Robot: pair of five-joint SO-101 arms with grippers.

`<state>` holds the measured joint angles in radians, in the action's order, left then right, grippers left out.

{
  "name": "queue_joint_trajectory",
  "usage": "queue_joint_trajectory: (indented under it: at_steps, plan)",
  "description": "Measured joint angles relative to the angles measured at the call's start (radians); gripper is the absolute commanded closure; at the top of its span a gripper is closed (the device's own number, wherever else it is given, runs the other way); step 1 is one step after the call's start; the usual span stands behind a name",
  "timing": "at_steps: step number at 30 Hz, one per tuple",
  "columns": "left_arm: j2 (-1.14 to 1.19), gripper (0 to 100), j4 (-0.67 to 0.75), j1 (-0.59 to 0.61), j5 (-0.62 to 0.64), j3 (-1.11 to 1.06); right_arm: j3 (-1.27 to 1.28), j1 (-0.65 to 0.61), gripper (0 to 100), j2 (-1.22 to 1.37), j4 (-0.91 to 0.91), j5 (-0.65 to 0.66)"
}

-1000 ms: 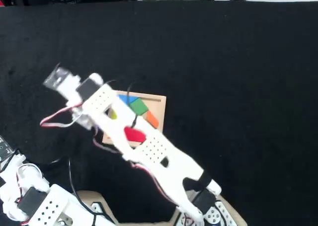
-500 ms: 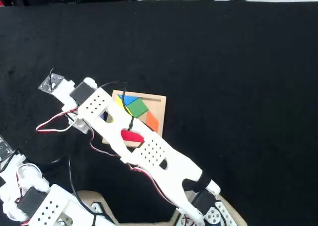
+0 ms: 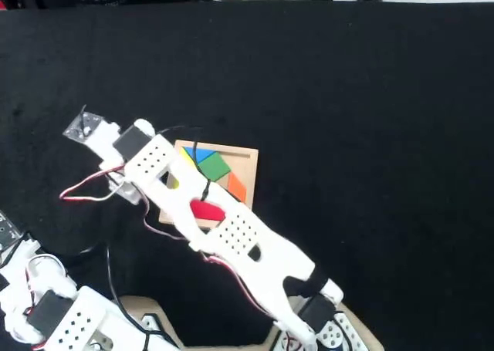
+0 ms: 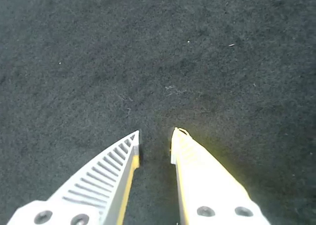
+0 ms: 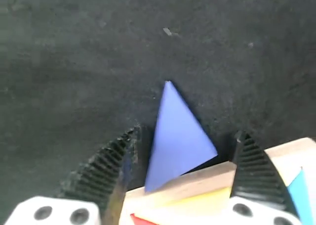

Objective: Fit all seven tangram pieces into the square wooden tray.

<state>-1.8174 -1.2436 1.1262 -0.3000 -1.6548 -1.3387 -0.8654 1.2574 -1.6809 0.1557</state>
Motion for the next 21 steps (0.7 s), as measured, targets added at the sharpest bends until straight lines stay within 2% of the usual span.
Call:
queue_joint_trajectory:
  at_steps: [4, 9, 21]
  plan:
    - [0.000, 88, 0.000, 0.000, 0.000, 0.000, -0.002, 0.006, 70.8, 0.006, 0.003, 0.000]
    - [0.000, 88, 0.000, 0.000, 0.000, 0.000, -0.002, 0.008, 78.7, 0.006, 0.005, 0.000]
    - [0.000, 88, 0.000, 0.000, 0.000, 0.000, -0.002, 0.021, 78.0, 0.006, 0.006, 0.000]
